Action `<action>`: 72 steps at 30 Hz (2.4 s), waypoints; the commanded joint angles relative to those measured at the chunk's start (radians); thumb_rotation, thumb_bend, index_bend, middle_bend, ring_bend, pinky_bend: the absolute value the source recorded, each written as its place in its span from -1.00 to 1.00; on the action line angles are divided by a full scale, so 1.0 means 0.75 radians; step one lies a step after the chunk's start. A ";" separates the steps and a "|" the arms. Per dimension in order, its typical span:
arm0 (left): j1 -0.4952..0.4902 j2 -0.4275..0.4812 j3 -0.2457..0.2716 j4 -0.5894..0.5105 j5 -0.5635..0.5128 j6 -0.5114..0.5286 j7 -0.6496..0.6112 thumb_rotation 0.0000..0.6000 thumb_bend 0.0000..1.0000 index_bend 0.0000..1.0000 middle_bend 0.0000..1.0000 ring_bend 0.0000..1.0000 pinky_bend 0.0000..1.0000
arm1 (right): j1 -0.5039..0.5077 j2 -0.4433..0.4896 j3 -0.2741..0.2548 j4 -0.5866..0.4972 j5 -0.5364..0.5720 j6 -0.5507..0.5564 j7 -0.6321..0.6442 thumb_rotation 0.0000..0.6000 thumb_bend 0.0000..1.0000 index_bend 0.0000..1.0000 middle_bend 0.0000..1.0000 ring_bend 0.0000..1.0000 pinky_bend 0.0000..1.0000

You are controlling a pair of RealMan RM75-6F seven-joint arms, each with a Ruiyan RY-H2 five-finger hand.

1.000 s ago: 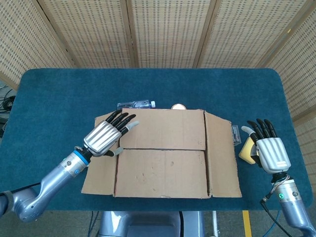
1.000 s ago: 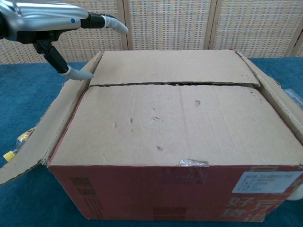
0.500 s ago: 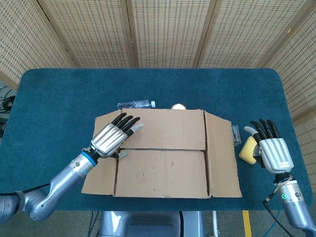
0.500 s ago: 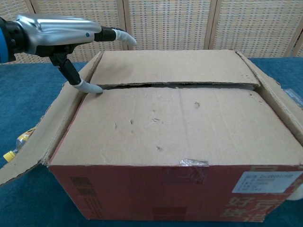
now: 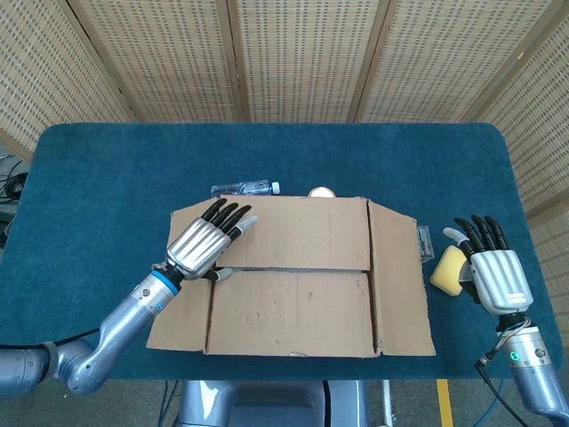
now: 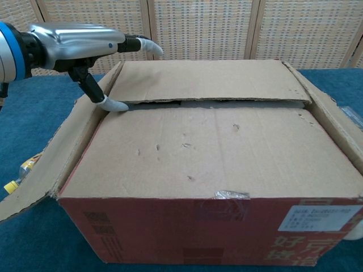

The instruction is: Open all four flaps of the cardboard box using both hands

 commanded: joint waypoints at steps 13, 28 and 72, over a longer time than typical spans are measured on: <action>0.048 -0.054 -0.050 0.069 0.137 0.168 -0.118 0.73 -0.46 -1.00 -1.00 -1.00 -1.00 | -0.007 0.004 0.002 -0.008 -0.005 0.012 -0.002 1.00 1.00 -0.61 -0.74 -1.00 -1.00; -0.004 -0.017 -0.226 0.260 0.171 0.201 -0.240 0.73 -0.46 -1.00 -1.00 -1.00 -1.00 | -0.010 0.012 0.004 -0.019 -0.008 0.015 -0.003 1.00 1.00 -0.61 -0.74 -1.00 -1.00; -0.015 0.255 -0.231 0.115 -0.090 -0.249 -0.549 -0.06 -0.45 -0.45 -1.00 -1.00 -1.00 | -0.028 0.026 -0.008 -0.072 -0.014 0.021 -0.048 1.00 1.00 -0.61 -0.74 -1.00 -1.00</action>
